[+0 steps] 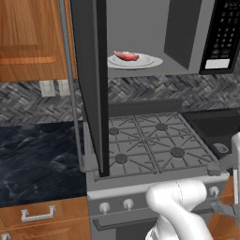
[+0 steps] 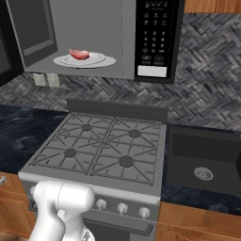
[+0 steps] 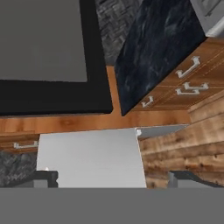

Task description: Transport the steak from the fridge to the microwave and turn on the microwave.

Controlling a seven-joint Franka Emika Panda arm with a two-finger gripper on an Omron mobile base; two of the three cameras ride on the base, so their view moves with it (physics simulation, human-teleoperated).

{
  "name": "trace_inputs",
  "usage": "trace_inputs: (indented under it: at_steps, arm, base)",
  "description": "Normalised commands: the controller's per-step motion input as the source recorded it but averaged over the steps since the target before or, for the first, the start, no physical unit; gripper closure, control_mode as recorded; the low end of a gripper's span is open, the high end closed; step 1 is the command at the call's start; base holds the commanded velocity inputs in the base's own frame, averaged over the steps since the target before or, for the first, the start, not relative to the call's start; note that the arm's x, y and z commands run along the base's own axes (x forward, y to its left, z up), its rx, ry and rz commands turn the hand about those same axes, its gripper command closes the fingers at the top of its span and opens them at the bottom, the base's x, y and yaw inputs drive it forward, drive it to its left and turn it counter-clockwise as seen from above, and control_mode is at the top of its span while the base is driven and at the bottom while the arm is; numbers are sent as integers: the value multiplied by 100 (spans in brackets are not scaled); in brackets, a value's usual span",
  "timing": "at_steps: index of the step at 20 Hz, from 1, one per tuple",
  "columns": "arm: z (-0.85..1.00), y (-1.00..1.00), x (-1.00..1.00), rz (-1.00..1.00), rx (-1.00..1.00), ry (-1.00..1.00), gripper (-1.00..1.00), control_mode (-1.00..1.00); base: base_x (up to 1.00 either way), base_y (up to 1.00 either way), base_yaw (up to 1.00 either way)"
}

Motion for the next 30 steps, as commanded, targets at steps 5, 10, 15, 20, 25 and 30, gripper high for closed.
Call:
trace_inputs:
  at_steps: [5, 10, 15, 20, 25, 30]
  arm:
    - [-11, 24, -3, 1, 2, 10, -100, -100]
    - [-18, 32, -5, 0, 0, 0, -100, -100]
    - [-8, 31, -1, 0, 2, 1, -100, -100]
    - [0, 25, 0, 0, 5, 5, -100, -100]
    - [2, 20, 0, 0, 11, 17, -100, -100]
    - [-4, 25, 0, -1, 5, 6, -100, -100]
  base:
    - [0, 0, 0]
    - [0, 0, 0]
    - [0, 0, 0]
    - [0, 0, 0]
    - [0, 0, 0]
    - [0, 0, 0]
